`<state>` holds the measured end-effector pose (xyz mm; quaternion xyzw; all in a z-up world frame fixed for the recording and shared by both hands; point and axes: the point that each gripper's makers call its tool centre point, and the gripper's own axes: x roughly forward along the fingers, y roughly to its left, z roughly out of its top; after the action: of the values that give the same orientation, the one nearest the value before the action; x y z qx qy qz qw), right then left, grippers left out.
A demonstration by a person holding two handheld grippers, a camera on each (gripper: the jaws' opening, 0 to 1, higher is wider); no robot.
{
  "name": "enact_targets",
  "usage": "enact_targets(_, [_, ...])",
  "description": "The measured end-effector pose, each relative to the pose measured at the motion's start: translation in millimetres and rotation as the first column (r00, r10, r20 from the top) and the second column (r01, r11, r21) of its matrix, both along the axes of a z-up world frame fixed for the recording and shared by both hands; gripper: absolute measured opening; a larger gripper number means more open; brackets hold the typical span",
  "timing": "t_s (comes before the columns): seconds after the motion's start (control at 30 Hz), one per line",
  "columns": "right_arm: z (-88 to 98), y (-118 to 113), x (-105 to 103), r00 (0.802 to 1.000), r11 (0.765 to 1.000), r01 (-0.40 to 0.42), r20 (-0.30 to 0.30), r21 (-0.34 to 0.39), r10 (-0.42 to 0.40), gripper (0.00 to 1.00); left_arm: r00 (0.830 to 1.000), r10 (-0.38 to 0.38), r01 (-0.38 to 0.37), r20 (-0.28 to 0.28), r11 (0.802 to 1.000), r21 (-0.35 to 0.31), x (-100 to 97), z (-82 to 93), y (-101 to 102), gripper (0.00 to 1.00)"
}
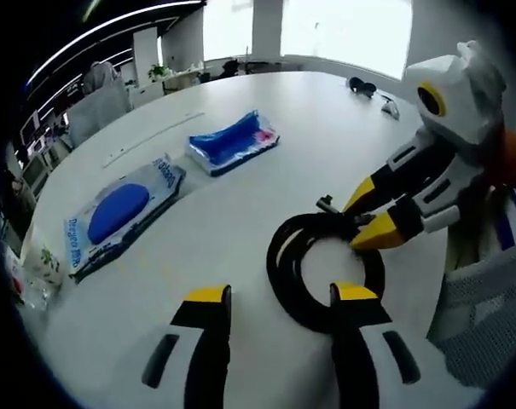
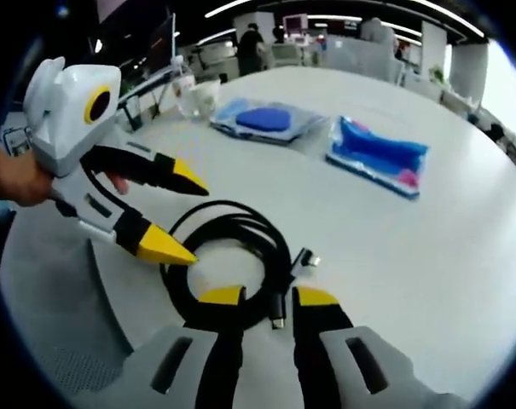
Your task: Arrange the tabletop items into an orderly group along one side of the table until the central work area is clear of visible clutter.
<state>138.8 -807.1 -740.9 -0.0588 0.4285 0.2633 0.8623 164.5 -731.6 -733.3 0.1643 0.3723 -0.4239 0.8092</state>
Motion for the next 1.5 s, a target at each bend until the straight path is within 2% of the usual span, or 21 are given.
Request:
enact_targets(0.6, [-3.1, 0.8, 6.4, 1.000, 1.000, 0.007, 0.000, -0.022, -0.007, 0.14, 0.999, -0.008, 0.008, -0.040, 1.000, -0.002, 0.4, -7.2, -9.8, 0.30])
enact_targets(0.83, [-3.6, 2.2, 9.4, 1.000, 0.999, 0.010, 0.012, -0.033, -0.009, 0.11, 0.999, -0.040, 0.040, -0.022, 0.999, 0.018, -0.5, -8.3, -15.0, 0.20])
enact_targets(0.9, [-3.6, 2.1, 10.4, 1.000, 0.999, 0.017, 0.008, -0.038, -0.017, 0.10, 0.998, -0.063, 0.063, 0.011, 0.997, 0.039, 0.0, -8.4, -14.2, 0.19])
enact_targets(1.0, [-3.6, 2.3, 11.2, 1.000, 0.999, 0.024, 0.000, -0.041, -0.024, 0.09, 0.997, -0.066, 0.065, 0.026, 0.997, 0.041, 2.9, -9.4, -12.2, 0.15])
enact_targets(1.2, [-3.6, 1.8, 11.8, 0.998, 0.998, 0.053, -0.019, -0.037, -0.054, 0.08, 1.000, -0.012, 0.012, -0.017, 1.000, 0.012, 6.0, -8.7, -10.4, 0.10])
enact_targets(1.5, [0.6, 7.8, 12.3, 0.997, 0.998, 0.066, -0.036, -0.012, -0.066, 0.08, 1.000, 0.013, -0.013, -0.028, 1.000, 0.003, 7.9, -2.8, -3.2, 0.07])
